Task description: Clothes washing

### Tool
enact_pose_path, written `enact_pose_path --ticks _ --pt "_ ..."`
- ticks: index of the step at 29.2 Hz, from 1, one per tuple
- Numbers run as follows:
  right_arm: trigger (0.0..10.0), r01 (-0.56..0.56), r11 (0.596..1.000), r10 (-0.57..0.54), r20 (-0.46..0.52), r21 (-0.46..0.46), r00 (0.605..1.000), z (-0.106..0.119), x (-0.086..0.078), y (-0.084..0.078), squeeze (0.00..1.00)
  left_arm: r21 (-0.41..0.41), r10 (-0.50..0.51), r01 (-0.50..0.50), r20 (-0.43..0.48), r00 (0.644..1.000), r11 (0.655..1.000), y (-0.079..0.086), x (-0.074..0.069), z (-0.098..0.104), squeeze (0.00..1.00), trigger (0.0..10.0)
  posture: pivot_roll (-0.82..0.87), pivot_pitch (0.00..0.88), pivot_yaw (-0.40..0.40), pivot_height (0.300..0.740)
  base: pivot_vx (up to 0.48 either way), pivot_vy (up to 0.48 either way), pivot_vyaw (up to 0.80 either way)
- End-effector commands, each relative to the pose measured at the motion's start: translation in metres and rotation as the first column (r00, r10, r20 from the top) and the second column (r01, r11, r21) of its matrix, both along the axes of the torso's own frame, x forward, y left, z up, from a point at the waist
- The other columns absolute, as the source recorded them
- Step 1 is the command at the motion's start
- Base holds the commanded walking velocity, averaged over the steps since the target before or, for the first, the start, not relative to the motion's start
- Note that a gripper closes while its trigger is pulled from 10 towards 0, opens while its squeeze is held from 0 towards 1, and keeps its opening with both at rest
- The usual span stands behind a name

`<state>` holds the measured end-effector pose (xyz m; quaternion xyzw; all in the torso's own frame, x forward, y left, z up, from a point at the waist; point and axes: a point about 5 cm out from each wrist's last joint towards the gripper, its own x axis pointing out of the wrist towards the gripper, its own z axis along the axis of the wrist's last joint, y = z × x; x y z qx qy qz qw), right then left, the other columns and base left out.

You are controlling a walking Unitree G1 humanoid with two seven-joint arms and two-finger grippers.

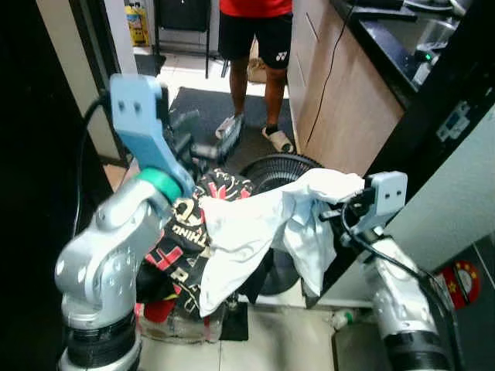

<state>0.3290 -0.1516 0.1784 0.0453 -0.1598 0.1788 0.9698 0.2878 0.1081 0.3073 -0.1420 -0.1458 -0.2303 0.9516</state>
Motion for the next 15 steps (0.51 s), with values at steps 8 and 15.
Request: enact_pose_path --ticks 8,15 --pt "10.0 -0.065 0.996 0.062 0.061 0.059 0.996 0.019 -0.008 0.037 0.00 -0.035 0.019 -0.019 0.007 1.000 0.999 -0.005 0.012 0.015 0.00 10.0 0.15 0.026 0.025 0.740 0.000 0.000 0.00" --pt "10.0 0.033 0.999 -0.039 0.166 0.036 0.985 0.044 -0.013 0.045 0.00 0.024 0.120 -0.126 0.182 0.976 0.992 0.014 0.014 0.052 0.00 10.0 0.16 0.021 0.016 0.740 0.000 0.000 0.00"
